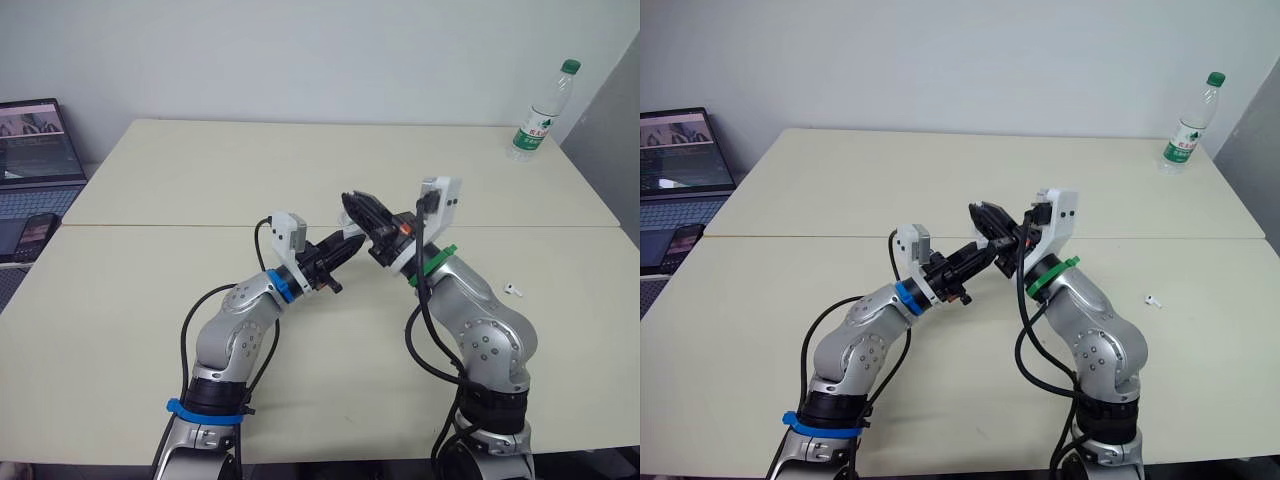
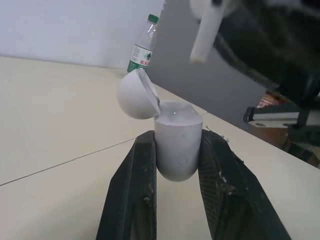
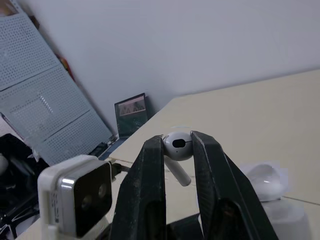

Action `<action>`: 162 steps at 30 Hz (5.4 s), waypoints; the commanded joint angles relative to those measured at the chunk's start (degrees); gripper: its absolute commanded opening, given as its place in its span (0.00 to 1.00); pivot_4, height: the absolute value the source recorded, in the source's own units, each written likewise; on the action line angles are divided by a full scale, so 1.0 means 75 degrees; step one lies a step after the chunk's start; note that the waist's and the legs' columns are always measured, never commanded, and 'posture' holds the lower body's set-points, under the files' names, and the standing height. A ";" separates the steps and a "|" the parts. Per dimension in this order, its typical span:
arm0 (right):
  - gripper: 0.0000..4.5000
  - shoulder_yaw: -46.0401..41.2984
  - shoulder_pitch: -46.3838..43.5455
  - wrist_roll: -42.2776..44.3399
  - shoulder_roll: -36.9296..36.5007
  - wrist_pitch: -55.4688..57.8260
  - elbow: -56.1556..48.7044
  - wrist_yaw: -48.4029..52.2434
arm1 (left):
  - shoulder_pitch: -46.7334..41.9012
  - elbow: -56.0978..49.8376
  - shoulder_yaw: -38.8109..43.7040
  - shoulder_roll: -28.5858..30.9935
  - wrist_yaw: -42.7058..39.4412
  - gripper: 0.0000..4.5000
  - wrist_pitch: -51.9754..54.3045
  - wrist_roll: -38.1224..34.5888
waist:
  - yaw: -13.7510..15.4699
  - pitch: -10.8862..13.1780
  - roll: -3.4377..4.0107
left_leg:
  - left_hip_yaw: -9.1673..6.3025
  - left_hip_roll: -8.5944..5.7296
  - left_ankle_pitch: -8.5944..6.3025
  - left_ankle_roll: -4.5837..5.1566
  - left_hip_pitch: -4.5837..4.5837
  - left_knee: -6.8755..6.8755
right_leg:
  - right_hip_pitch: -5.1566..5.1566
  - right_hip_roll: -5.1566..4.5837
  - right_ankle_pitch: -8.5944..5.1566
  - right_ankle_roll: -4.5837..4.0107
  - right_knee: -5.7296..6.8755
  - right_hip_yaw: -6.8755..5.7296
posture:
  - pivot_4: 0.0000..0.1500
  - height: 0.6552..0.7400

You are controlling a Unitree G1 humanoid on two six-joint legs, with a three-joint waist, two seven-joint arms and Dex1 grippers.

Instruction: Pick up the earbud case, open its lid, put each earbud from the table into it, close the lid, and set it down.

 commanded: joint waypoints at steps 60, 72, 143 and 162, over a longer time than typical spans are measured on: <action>0.09 0.0564 0.0309 0.0185 0.0056 0.0342 0.0519 -0.1878 | -0.0234 -0.0182 -0.0022 -0.0572 0.0157 0.17 -0.0732 0.0342 | 0.0023 0.0000 0.0000 | -0.0008 0.0000 0.0000 0.0000 0.0000 0.0003 | 0.0002 0.0000 0.0000 0.0000 0.0003 -0.0005 | 1.00 1.00; 0.09 0.0518 0.0226 0.0230 0.0037 0.0877 0.0500 -0.2254 | -0.0241 -0.0221 -0.0127 -0.0622 0.0118 0.17 -0.0949 0.0668 | 0.0023 0.0000 0.0000 | -0.0008 0.0000 0.0000 0.0000 -0.0001 0.0003 | 0.0002 0.0000 0.0000 0.0000 0.0003 -0.0005 | 1.00 1.00; 0.99 -0.0635 0.1693 -0.0123 -0.9886 0.0003 0.3724 0.4769 | 0.0424 -0.1060 -0.0166 0.1130 -0.1480 0.17 -0.0250 -0.0121 | 0.0134 -0.0008 0.0011 | -0.0087 -0.0052 0.0016 0.0029 0.0016 0.0016 | 0.0058 -0.0012 -0.0001 0.0006 0.0000 -0.0100 | 1.00 1.00; 0.99 0.4541 -0.4437 -0.5541 -0.7958 -0.1426 0.9697 0.8234 | 0.0977 -0.1519 -0.0163 0.1198 -0.1215 0.17 -0.0205 -0.0185 | 0.0167 0.0020 0.0049 | -0.0083 -0.0066 0.0020 0.0035 0.0094 0.0006 | 0.0138 -0.0066 -0.0005 -0.0004 -0.0011 -0.0109 | 1.00 1.00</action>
